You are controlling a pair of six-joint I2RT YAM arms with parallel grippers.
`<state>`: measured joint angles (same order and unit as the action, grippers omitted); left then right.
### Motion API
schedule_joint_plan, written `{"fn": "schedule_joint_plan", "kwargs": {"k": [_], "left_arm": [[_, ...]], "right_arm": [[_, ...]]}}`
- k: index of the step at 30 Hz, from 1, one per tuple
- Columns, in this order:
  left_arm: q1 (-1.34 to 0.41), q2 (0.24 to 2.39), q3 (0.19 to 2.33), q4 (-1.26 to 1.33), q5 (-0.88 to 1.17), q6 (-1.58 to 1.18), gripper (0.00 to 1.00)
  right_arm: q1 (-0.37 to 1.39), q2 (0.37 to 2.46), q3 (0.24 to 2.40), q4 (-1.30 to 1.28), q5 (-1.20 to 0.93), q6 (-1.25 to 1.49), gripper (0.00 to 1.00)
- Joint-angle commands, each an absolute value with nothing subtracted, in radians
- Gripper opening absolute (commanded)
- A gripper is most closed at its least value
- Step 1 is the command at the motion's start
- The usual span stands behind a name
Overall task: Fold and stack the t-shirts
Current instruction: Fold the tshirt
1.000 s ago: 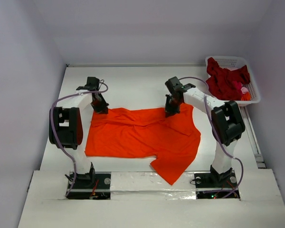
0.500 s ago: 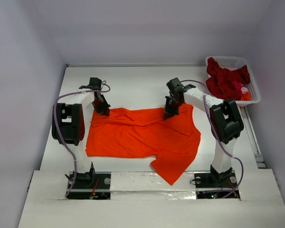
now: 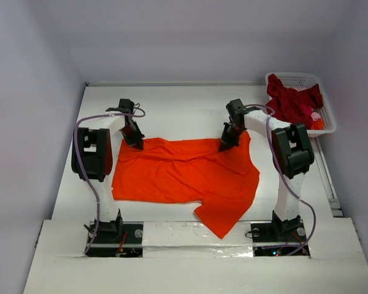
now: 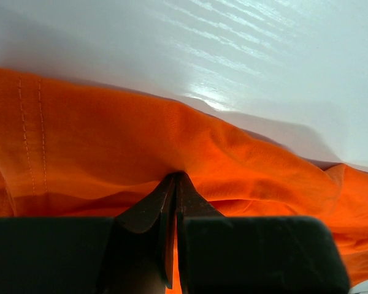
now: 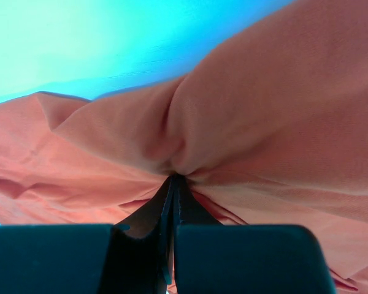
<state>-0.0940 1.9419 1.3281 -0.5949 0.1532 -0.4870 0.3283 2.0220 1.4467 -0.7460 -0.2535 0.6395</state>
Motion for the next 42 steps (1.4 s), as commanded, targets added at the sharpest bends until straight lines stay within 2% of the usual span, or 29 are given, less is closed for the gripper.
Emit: {"fn": "schedule_joint_plan", "kwargs": {"k": [1, 11, 42], "left_arm": [[-0.103, 1.97, 1.359, -0.611, 0.13, -0.469, 0.0], [-0.112, 2.002, 1.381, -0.611, 0.127, -0.471, 0.0], [-0.112, 2.166, 1.618, -0.686, 0.132, -0.471, 0.0]], "right_arm": [[0.33, 2.025, 1.465, -0.762, -0.227, 0.634, 0.0], [0.321, 2.066, 1.571, -0.844, -0.135, 0.604, 0.0], [0.253, 2.344, 2.031, -0.986, -0.181, 0.531, 0.0]]}}
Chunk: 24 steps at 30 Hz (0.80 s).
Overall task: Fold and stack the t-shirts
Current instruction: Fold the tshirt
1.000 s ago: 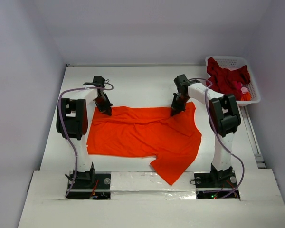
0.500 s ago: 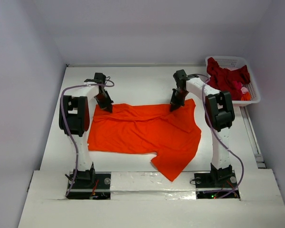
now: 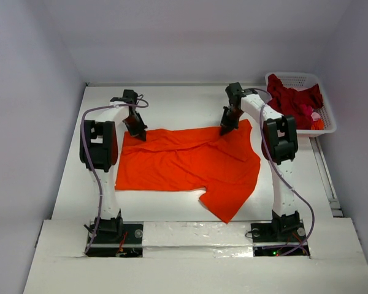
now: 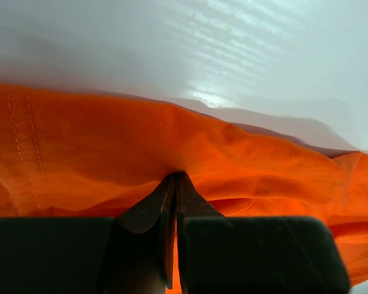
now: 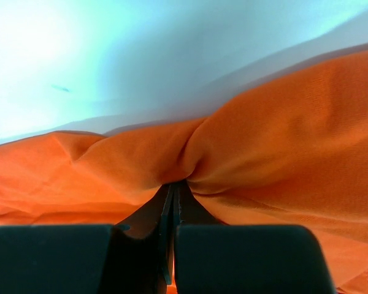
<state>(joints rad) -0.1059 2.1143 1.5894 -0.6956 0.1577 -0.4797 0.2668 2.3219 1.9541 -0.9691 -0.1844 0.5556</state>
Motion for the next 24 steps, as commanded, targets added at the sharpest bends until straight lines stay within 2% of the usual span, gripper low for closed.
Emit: {"fn": "schedule_joint_plan", "kwargs": {"k": [1, 17, 24], "left_arm": [[-0.112, 2.172, 1.627, -0.69, 0.133, -0.472, 0.0], [-0.112, 2.324, 1.852, -0.753, 0.163, -0.48, 0.0], [-0.112, 2.289, 1.802, -0.736, 0.155, -0.468, 0.0]], "right_arm": [[0.242, 2.35, 2.046, -0.995, -0.183, 0.528, 0.0], [0.222, 2.465, 2.33, -1.058, -0.201, 0.496, 0.0], [0.222, 2.292, 2.266, -1.043, -0.141, 0.477, 0.0]]}}
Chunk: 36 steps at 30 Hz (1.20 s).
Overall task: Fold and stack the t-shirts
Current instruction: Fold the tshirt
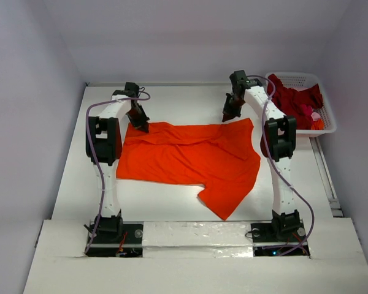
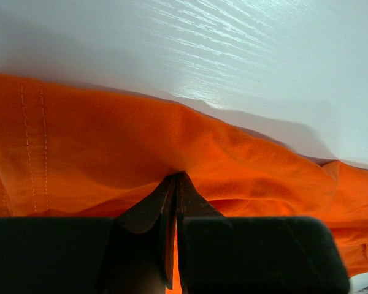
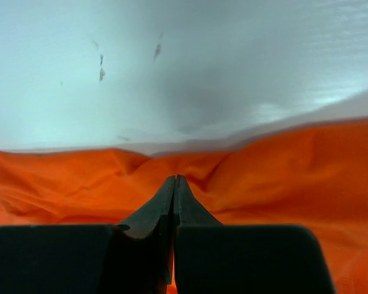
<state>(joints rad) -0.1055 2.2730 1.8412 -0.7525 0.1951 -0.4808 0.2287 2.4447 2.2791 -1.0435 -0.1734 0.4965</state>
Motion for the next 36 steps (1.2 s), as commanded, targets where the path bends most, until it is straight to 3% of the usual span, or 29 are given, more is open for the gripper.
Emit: {"fn": "schedule_joint_plan", "kwargs": {"k": [1, 10, 15, 36], "left_arm": [[-0.112, 2.289, 1.801, -0.735, 0.156, -0.466, 0.0], [-0.112, 2.263, 1.779, -0.729, 0.155, -0.468, 0.0], [-0.112, 2.261, 1.784, -0.735, 0.15, -0.466, 0.0], [-0.112, 2.253, 1.835, -0.776, 0.158, -0.457, 0.0]], "right_arm": [[0.222, 2.264, 2.214, -1.032, -0.129, 0.483, 0.0], [0.242, 2.036, 1.823, -0.957, 0.054, 0.506, 0.0], [0.284, 2.025, 1.737, -0.933, 0.11, 0.492, 0.0], [0.307, 2.252, 1.856, -0.994, 0.089, 0.584, 0.0]]}}
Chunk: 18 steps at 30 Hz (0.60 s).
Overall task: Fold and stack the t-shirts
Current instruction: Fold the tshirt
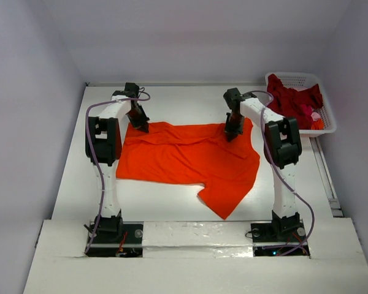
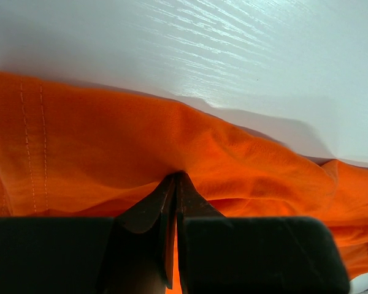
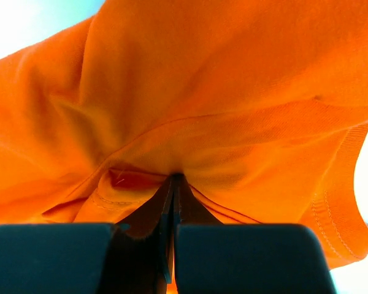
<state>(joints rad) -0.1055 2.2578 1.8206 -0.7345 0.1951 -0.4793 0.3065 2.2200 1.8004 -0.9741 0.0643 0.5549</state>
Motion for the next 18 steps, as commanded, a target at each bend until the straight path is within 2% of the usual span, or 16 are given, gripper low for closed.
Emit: {"fn": "schedule_joint_plan", "kwargs": {"k": [1, 18], "left_arm": [[-0.112, 2.256, 1.841, -0.779, 0.156, -0.457, 0.0], [-0.074, 2.324, 1.939, -0.81, 0.149, -0.472, 0.0]], "right_arm": [[0.307, 2.259, 1.871, -1.003, 0.095, 0.583, 0.0], [0.241, 2.418, 2.144, -1.108, 0.074, 0.546, 0.0]]}}
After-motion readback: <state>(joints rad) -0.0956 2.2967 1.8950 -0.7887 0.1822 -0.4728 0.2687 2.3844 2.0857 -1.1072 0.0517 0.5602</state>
